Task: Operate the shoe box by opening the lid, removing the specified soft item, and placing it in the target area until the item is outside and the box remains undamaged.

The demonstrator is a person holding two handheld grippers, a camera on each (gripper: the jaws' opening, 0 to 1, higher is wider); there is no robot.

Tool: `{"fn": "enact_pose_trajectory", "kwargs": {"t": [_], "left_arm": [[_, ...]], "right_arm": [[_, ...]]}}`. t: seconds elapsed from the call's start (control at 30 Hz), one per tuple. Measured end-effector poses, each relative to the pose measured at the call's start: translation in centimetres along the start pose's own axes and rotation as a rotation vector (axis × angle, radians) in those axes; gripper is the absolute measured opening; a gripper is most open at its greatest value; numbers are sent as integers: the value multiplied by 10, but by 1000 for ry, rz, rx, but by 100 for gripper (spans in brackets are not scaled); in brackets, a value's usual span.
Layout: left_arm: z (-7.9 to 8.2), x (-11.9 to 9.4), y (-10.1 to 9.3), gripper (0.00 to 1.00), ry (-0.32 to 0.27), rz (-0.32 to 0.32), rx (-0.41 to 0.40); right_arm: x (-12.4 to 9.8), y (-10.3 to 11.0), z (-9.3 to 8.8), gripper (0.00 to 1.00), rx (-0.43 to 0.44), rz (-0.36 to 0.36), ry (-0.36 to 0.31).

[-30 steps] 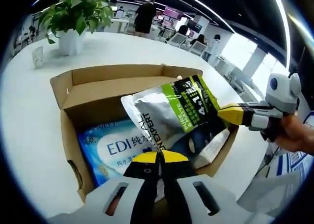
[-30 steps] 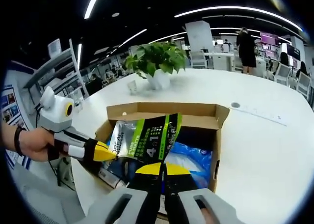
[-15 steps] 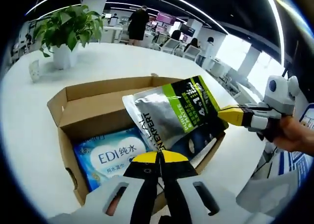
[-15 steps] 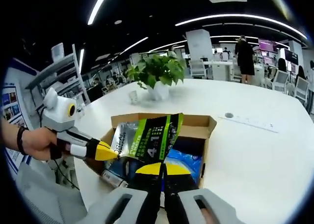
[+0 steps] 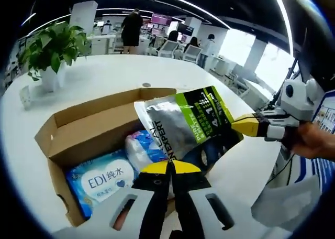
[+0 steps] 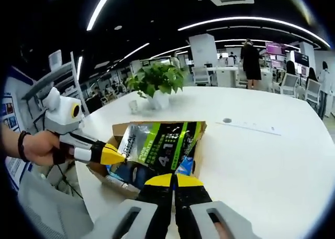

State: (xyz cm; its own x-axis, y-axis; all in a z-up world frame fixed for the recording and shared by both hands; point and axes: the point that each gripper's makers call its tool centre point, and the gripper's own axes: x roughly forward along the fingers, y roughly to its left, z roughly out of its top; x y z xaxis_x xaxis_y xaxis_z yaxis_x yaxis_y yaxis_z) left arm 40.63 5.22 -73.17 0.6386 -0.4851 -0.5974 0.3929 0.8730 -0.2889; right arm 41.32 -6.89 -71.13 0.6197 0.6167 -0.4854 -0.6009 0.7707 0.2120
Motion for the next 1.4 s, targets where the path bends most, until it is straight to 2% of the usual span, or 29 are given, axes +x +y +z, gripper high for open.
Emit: {"fn": "enact_pose_trajectory", "kwargs": {"t": [0.37,0.47,0.7,1.0,1.4], "left_arm": [[2,26,-41,0,30,-66,63],[2,30,-52,0,36,-68,108],[0,43,-75,0,54,-102,135],[1,61,-106,0,73,-144,176],[3,83,-131,0,101,-183,224]], "right_arm": [[-33,-26,-13,0,41,-65,-12],[-43,-31,-19,0,48,-77,-13],[-58,-60,-33,0,74,-116,-9],[-78,-86,-44,0,109,-154,-16],[-97,-111,-52,0,133,-195,-21]]}}
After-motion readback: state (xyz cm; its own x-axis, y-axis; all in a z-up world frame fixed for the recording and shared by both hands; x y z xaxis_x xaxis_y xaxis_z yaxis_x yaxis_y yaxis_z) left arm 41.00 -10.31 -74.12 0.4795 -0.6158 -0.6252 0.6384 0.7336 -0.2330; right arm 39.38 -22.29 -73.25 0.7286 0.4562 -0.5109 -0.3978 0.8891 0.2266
